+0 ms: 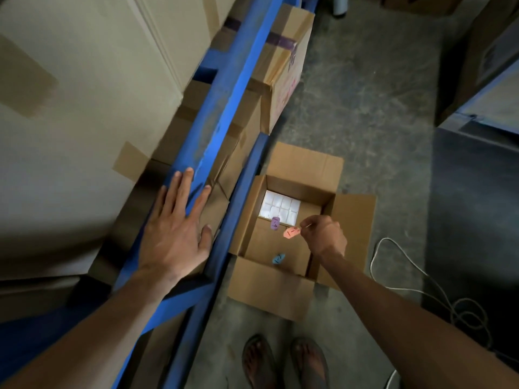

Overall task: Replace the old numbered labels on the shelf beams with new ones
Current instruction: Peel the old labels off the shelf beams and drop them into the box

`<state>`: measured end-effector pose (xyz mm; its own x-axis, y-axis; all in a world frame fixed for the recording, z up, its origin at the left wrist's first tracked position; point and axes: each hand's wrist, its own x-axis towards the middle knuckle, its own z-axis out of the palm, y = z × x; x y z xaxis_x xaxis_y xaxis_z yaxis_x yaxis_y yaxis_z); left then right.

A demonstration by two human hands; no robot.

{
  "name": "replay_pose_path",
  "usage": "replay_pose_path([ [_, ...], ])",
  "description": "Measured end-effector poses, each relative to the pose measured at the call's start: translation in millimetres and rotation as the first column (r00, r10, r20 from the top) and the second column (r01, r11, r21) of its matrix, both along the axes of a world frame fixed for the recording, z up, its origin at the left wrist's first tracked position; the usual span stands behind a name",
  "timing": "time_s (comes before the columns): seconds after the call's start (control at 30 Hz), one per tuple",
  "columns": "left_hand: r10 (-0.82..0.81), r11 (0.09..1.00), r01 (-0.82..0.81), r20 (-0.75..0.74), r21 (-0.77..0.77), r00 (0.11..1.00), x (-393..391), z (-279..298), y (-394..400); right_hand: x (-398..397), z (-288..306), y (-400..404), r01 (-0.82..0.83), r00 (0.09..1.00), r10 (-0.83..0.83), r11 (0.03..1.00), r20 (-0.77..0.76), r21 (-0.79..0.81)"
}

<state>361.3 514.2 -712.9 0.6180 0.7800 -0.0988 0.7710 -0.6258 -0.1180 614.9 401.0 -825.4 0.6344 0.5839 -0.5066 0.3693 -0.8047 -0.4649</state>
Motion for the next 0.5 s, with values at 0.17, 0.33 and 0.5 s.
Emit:
replay_pose_path([
  [0.17,0.010,1.000,-0.010,-0.001,0.003,1.000,-0.8,-2.3,0.1,1.3,-11.3,15.7,-0.029,0.998,0.032,0.998,0.056,-0.061],
  [0.33,0.016,1.000,-0.016,-0.013,0.005,1.000,-0.3,-3.8,1.1,1.6,-16.8,21.7,-0.028,0.996,0.033,0.998,0.081,-0.063],
  [0.5,0.014,1.000,-0.014,0.007,0.002,1.000,-0.8,-3.0,0.8,-2.7,-4.0,21.9,-0.068,0.996,0.072,0.995,-0.048,0.070],
])
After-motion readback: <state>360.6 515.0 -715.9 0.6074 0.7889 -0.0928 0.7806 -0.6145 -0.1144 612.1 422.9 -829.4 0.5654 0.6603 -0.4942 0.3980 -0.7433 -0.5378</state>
